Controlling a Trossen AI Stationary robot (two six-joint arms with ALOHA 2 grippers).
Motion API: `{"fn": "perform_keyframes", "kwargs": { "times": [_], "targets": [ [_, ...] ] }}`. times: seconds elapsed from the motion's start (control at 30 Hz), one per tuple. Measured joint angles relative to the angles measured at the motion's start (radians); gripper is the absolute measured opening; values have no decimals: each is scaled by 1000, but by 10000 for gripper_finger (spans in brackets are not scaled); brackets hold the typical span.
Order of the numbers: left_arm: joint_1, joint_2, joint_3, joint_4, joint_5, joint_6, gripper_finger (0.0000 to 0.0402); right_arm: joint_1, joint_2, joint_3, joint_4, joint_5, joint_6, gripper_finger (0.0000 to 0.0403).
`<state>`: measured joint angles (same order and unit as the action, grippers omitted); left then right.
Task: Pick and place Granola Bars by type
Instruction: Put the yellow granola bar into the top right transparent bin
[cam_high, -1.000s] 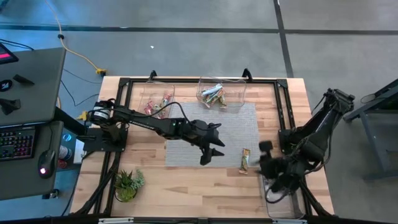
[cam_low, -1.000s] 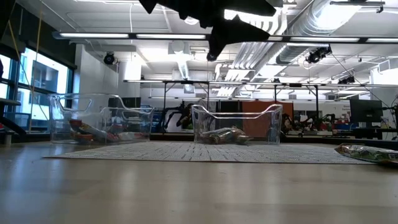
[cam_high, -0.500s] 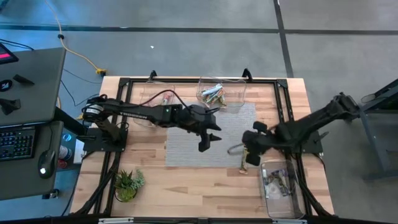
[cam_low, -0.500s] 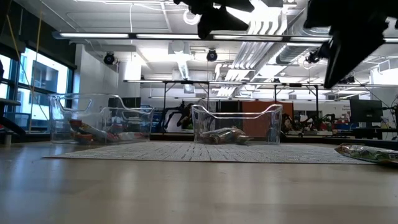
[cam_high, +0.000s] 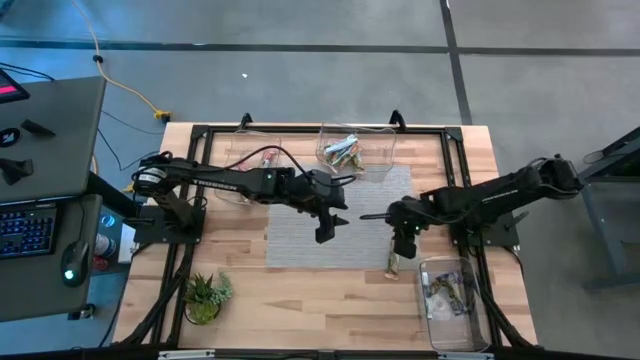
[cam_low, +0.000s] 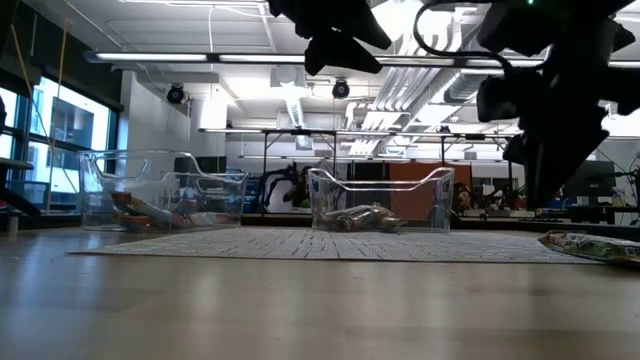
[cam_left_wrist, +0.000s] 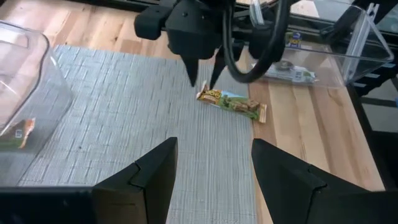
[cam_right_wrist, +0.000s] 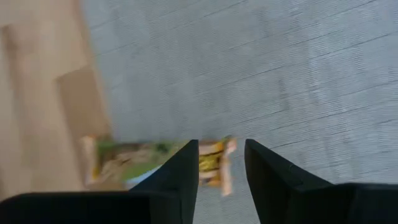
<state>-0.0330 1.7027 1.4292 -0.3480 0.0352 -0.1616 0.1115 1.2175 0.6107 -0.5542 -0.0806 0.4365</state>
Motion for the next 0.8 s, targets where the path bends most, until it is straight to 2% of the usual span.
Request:
{"fn": "perform_keyframes", "kwargs": {
  "times": [0.17, 0.57, 0.8],
  "targets": [
    [0, 0, 0, 0, -1, 1, 201, -1, 1, -27, -9, 101, 29, 126],
    [0, 0, 0, -4, -2, 1, 202, 0, 9, -94, 57, 5, 83, 130],
    [0, 0, 0, -11, -2, 0, 202, 0, 6, -163, 160, 2, 82, 129]
  ]
}}
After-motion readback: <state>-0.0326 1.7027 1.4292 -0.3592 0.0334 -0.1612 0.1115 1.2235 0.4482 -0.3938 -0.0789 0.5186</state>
